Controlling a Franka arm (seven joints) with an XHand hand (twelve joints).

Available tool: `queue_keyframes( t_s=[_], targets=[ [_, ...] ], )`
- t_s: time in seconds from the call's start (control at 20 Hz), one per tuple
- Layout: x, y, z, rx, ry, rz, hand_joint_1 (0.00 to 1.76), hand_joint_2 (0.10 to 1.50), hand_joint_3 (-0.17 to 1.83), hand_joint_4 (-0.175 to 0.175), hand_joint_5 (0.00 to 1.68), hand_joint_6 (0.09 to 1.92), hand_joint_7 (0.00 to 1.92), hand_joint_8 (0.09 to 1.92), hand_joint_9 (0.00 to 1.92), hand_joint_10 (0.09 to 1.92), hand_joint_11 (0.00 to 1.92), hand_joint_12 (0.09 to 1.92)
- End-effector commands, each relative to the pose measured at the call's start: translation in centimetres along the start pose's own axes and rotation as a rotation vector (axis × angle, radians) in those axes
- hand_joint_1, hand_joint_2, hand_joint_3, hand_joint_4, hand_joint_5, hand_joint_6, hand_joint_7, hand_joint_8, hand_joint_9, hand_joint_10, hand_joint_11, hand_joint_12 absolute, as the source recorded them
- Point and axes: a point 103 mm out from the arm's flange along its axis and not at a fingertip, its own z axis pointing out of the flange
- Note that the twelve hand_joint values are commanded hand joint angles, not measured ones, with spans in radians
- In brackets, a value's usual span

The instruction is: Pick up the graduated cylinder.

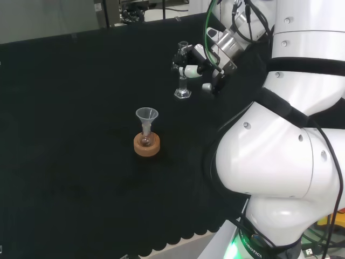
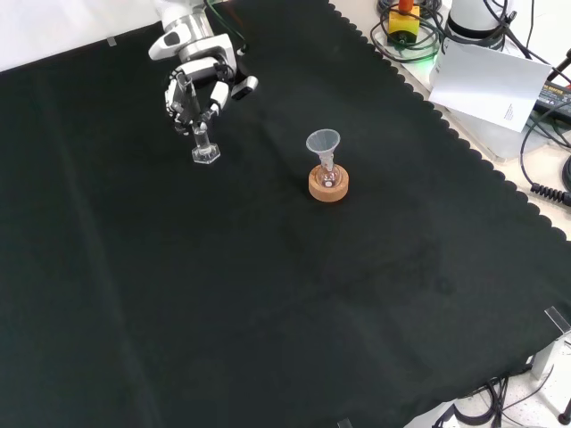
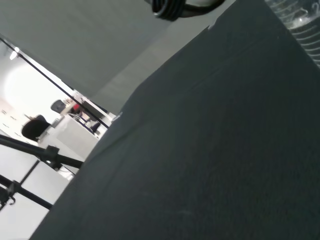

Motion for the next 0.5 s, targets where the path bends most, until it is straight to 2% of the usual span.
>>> queue_keyframes(
  t_s=[0.05,0.2,0.5],
  targets=[
    [2.5,-1.4,-2.0,0.032,-0.114,-0.002,1.25,1.09,0.07,-0.175,0.96,1.05,1.02,0.95,1.4,0.1,1.2,0.74],
    [4.1,-2.2,-3.1,0.04,-0.144,-0.008,1.26,1.1,0.04,-0.175,0.96,1.04,1.0,1.01,1.41,0.1,1.21,0.75],
    [7.4,-3.5,-4.8,0.061,-0.202,-0.005,1.26,1.11,0.03,-0.175,0.96,1.04,0.99,1.02,1.41,0.1,1.21,0.75]
  ],
)
